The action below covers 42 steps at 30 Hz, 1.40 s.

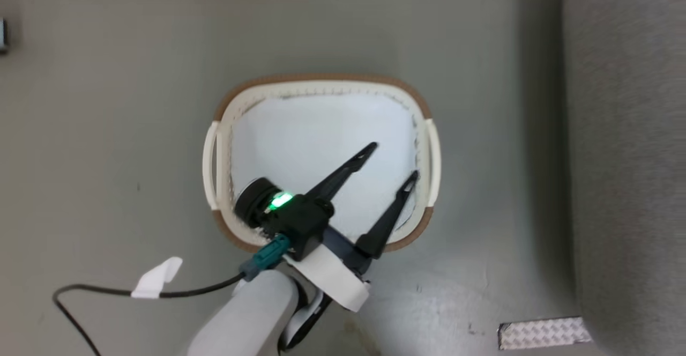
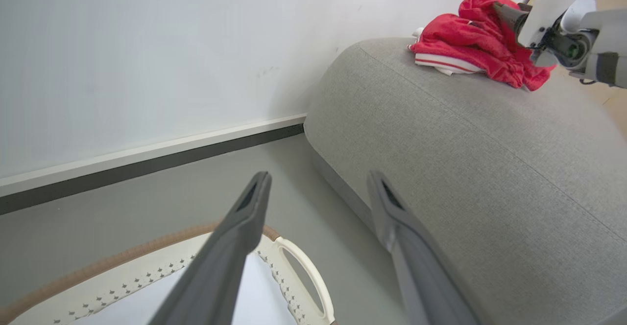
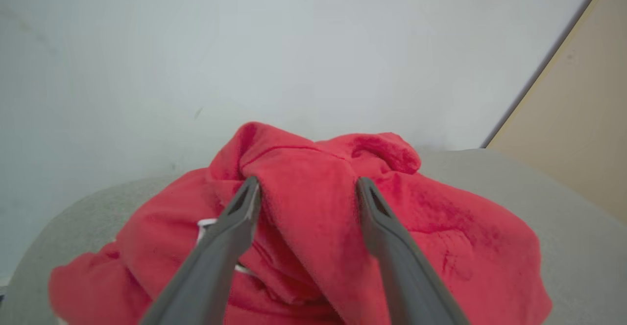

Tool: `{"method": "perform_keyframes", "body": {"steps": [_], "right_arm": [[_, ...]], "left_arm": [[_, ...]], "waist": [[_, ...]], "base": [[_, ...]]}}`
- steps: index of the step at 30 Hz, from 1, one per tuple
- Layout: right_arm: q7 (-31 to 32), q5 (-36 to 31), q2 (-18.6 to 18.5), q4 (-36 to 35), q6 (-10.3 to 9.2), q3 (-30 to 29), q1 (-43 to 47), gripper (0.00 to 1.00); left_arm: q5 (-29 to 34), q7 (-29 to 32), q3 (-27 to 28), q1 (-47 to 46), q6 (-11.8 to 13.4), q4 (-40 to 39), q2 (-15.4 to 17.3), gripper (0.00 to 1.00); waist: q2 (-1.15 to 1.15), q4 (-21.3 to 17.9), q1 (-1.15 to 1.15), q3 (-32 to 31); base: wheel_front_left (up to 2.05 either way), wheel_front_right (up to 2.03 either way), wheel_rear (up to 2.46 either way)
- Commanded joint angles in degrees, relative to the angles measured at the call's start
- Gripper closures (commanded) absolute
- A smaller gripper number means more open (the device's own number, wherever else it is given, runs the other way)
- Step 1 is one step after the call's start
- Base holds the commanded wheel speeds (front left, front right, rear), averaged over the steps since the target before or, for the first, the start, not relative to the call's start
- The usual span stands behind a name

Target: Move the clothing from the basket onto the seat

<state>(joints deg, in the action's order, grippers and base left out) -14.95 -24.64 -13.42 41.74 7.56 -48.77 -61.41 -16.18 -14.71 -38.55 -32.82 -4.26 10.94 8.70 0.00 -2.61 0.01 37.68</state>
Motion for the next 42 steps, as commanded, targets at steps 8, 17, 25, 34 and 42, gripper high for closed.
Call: {"method": "perform_keyframes", "body": {"steps": [8, 17, 25, 34, 42], "right_arm": [[-0.26, 11.56, 7.04, -14.12, -0.15, 11.90, 17.21, 0.00], [-0.25, 19.17, 10.46, -24.64, -0.15, 23.42, 32.64, 0.00], [-0.17, 22.13, 10.41, -27.94, -0.15, 33.25, 42.41, 0.00], [-0.17, 26.66, 10.41, -25.92, -0.15, 42.30, 52.84, 0.00], [-0.17, 29.49, 10.43, -23.64, -0.15, 47.07, 58.43, 0.00]], "left_arm": [[-6.15, -0.41, 7.29, 7.19, 4.56, 1.44, 0.27, 0.00], [-7.34, -0.43, 19.16, 18.34, 8.40, -1.71, 0.27, 0.00], [-3.61, -0.44, 27.61, 25.14, 9.00, -0.86, -0.93, 0.00], [0.69, -0.45, 36.22, 31.99, 6.36, 2.62, -3.52, 0.00], [2.76, -0.45, 40.88, 36.09, 3.32, 5.22, -5.11, 0.00]], "waist": [[0.00, -3.04, -0.01, -12.96], [0.00, -2.31, -0.01, -21.73], [0.00, -0.34, -0.01, -26.09], [0.00, 0.58, -0.01, -32.01], [0.00, -0.14, -0.01, -36.41]], "base": [[0.00, 0.00, 0.00], [0.00, 0.00, 0.00], [0.00, 0.00, 0.00], [0.00, 0.00, 0.00], [0.00, 0.00, 0.00]]}}
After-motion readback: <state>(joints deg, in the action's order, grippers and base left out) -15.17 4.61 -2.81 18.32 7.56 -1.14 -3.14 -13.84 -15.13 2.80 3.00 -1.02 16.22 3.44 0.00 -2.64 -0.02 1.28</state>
